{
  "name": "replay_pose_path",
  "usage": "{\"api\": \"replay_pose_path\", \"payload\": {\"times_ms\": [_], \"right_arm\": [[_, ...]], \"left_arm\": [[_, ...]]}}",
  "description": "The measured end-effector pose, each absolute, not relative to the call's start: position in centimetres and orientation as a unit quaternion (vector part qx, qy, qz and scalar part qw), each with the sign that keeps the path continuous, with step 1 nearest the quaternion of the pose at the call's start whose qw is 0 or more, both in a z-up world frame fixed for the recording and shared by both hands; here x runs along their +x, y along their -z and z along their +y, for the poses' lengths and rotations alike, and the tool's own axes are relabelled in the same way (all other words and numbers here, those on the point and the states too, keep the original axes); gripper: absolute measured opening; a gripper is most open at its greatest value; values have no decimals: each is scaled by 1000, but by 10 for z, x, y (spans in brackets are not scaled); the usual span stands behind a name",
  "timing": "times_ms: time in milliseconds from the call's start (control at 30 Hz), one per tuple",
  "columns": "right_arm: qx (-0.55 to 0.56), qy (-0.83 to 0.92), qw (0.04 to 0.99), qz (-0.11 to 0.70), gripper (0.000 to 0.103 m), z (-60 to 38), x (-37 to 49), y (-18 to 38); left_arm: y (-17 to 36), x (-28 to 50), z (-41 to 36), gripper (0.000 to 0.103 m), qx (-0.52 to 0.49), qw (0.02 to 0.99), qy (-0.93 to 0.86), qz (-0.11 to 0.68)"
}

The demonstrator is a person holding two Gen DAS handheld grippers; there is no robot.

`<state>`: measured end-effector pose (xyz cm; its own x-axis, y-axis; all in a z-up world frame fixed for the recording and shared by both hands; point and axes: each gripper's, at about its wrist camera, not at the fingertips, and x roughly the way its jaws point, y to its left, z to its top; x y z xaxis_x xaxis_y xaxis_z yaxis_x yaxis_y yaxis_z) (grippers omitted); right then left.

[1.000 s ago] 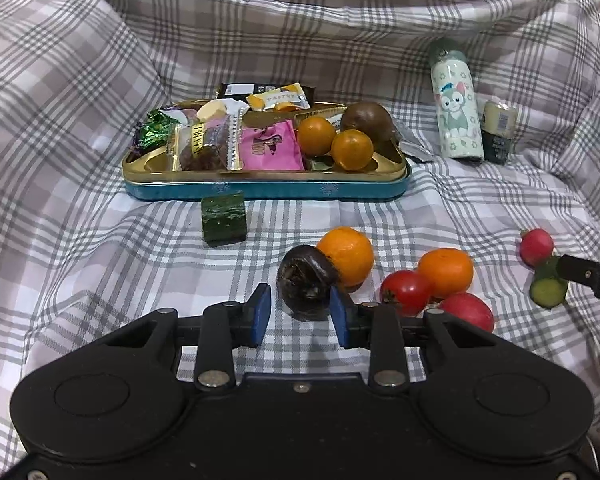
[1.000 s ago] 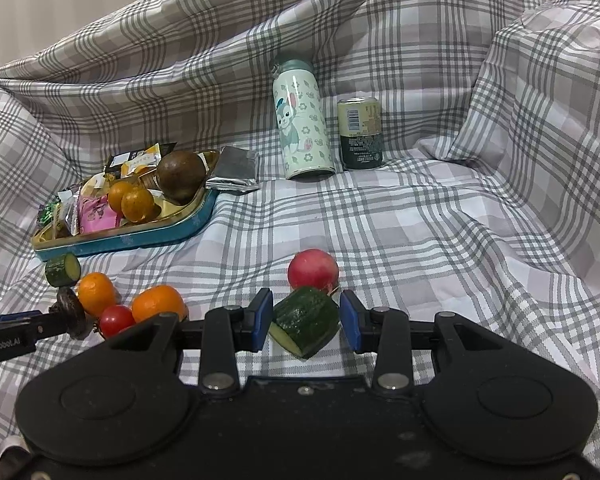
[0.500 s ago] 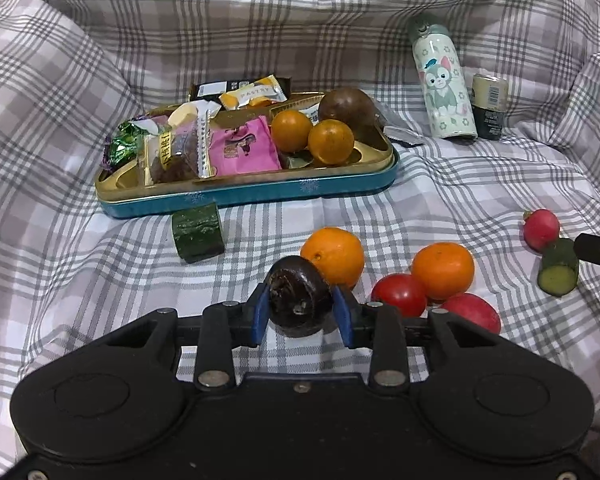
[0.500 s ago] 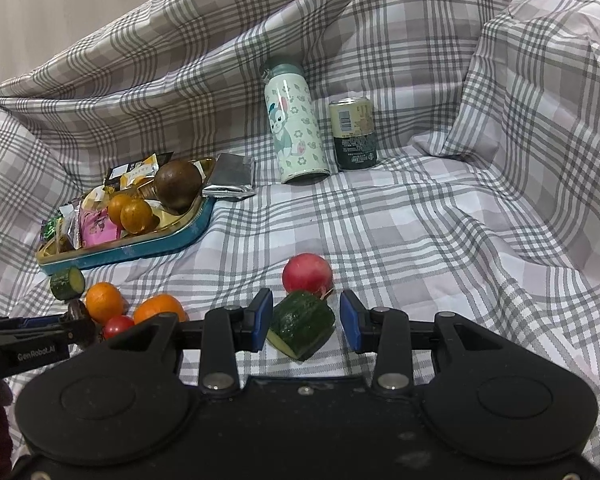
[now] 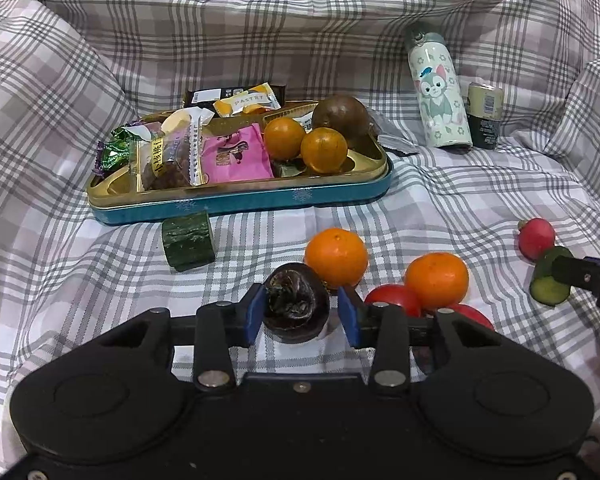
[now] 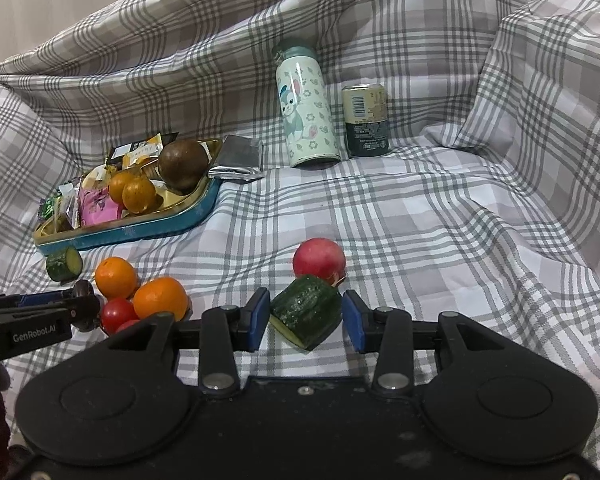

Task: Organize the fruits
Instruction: 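Grasp the cucumber piece with the right tool while the left tool grasps the mangosteen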

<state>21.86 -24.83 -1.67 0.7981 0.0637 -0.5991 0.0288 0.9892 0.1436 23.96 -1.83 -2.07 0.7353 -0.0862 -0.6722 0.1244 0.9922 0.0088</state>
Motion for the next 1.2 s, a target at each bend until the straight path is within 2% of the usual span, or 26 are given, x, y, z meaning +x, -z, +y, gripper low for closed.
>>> {"api": "replay_pose_path", "payload": {"times_ms": [567,867,1200], "right_arm": [[116,-12,932,343,51,-253,231,24],[170,-7,914,369,50,-266,241,32],[147,0,920,363,51,-260,242,32]], "left_arm": [[15,241,-9,51,-11,938,38,344],[19,244,-5,54,-28,933,34,357],[26,244,-11,53,-17,925,50,377]]}}
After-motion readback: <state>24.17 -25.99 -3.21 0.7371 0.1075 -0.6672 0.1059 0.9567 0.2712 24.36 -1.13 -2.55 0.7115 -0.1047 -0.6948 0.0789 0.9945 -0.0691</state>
